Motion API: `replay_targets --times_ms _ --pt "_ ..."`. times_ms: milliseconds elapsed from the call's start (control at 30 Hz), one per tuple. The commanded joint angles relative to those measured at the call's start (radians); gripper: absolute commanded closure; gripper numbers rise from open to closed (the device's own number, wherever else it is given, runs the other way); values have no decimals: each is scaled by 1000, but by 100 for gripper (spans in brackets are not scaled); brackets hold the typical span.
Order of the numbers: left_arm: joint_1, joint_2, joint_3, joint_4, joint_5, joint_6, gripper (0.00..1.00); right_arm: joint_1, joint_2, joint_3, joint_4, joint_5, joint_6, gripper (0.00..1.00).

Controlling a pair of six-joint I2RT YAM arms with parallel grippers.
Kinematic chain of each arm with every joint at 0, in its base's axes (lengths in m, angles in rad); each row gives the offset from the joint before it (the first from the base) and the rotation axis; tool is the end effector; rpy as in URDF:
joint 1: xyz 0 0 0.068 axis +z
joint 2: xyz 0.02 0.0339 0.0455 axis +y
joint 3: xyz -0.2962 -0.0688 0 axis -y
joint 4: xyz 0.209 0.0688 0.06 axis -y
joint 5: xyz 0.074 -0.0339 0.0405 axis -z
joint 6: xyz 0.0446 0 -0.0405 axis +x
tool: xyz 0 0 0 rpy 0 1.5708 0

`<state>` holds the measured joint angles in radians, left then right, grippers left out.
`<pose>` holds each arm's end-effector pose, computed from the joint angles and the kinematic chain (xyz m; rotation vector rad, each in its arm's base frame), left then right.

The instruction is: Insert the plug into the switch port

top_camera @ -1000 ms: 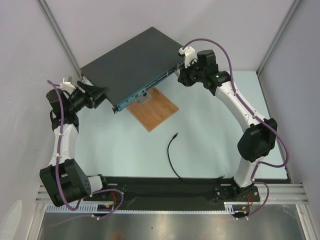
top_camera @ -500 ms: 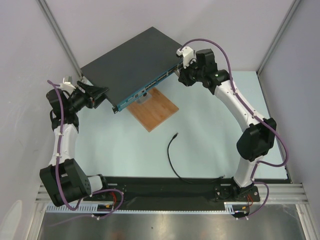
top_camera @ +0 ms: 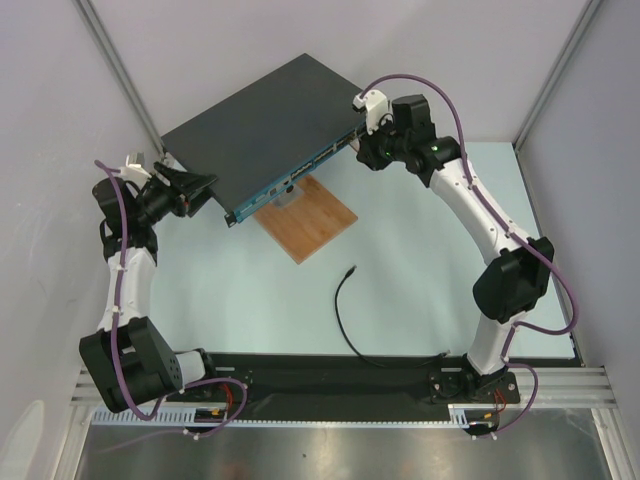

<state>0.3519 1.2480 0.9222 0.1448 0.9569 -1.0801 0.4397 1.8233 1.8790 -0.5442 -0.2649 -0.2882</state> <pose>0.2391 0.0490 0.3664 -0.5682 1.7866 -1.3448 0.3594 0.1820 0.4169 -0.8849 1.8611 0.3663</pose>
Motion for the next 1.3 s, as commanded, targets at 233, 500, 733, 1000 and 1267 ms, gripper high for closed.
replay_targets --times_ms 233,500,733,1000,1267 --pt "-36 39 43 79 -75 46 100 59 1 75 234 -22 -9 100" --pt "-33 41 46 79 -76 46 100 51 11 115 219 -51 -28 100" --pt "-34 45 47 82 -72 42 100 30 27 120 210 -114 -11 100" --pt "-33 51 61 78 -72 42 99 -25 65 127 224 -177 75 100" --pt "-34 56 60 79 -75 43 100 -30 59 105 245 -191 49 100"
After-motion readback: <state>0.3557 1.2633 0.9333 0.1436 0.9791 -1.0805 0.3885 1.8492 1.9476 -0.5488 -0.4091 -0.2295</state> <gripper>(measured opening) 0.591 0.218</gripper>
